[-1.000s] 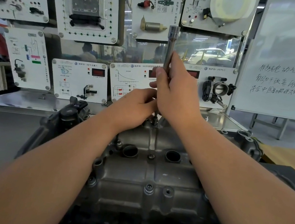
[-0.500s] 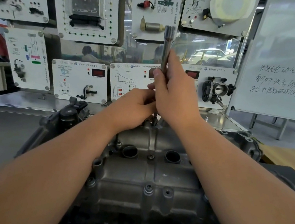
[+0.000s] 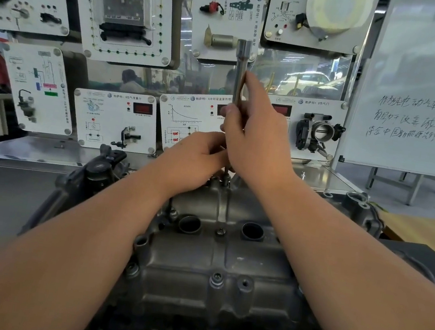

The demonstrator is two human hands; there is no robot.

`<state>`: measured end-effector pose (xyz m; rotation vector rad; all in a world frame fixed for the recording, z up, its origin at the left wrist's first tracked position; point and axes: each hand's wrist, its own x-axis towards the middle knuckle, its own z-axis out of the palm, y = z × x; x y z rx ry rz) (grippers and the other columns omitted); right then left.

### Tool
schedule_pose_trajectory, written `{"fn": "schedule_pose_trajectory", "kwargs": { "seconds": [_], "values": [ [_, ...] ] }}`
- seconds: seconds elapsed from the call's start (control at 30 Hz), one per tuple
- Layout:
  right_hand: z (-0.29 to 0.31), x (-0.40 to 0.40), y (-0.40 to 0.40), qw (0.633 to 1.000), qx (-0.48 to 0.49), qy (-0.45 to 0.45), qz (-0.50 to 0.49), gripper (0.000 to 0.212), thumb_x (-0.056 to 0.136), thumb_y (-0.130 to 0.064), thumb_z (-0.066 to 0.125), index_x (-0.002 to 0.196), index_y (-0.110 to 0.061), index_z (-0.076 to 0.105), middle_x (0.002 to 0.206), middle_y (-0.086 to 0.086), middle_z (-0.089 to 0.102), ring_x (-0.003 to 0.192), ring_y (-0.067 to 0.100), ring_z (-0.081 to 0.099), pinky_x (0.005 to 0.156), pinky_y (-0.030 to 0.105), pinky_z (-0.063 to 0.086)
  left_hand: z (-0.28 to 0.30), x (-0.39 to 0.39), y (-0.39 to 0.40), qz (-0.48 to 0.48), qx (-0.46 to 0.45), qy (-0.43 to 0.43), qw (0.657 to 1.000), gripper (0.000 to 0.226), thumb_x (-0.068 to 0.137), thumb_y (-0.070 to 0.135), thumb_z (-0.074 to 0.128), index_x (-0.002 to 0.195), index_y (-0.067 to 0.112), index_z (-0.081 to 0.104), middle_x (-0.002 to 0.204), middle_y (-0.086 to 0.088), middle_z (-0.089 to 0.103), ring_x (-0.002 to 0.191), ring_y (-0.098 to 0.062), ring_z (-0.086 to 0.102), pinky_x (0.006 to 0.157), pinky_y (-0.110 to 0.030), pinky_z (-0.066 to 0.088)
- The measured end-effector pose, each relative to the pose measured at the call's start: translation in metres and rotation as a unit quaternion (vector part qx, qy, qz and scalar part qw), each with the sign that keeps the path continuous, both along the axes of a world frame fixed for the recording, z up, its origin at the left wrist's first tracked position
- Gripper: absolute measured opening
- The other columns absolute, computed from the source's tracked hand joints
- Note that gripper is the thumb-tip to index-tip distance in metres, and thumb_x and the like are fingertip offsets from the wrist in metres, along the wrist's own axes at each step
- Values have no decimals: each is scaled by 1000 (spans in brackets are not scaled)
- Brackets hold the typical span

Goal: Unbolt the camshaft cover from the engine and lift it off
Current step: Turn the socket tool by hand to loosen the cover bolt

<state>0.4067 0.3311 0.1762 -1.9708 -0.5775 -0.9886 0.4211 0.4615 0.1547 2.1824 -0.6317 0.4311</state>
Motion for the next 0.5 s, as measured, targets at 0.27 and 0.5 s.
{"fn": "schedule_pose_trajectory", "kwargs": {
  "seconds": [0.27, 0.5],
  "values": [
    [2, 0, 0, 1000, -12, 1, 2, 47, 104, -22, 50, 150, -16, 40, 108, 6, 72, 88, 21, 69, 80, 33, 54, 1, -3, 0, 13, -3, -5, 1000, 28, 83, 51, 48, 93, 33, 68, 88, 10, 76, 82, -11, 73, 70, -43, 56],
    [0, -2, 0, 1000, 15, 5, 4, 64, 104, -22, 52, 159, -21, 21, 101, 6, 73, 83, 19, 70, 78, 38, 58, 3, -6, 1, 22, 18, -10, 1000, 30, 82, 45, 51, 96, 25, 69, 88, 1, 77, 84, -21, 74, 80, -53, 58]
  ]
}}
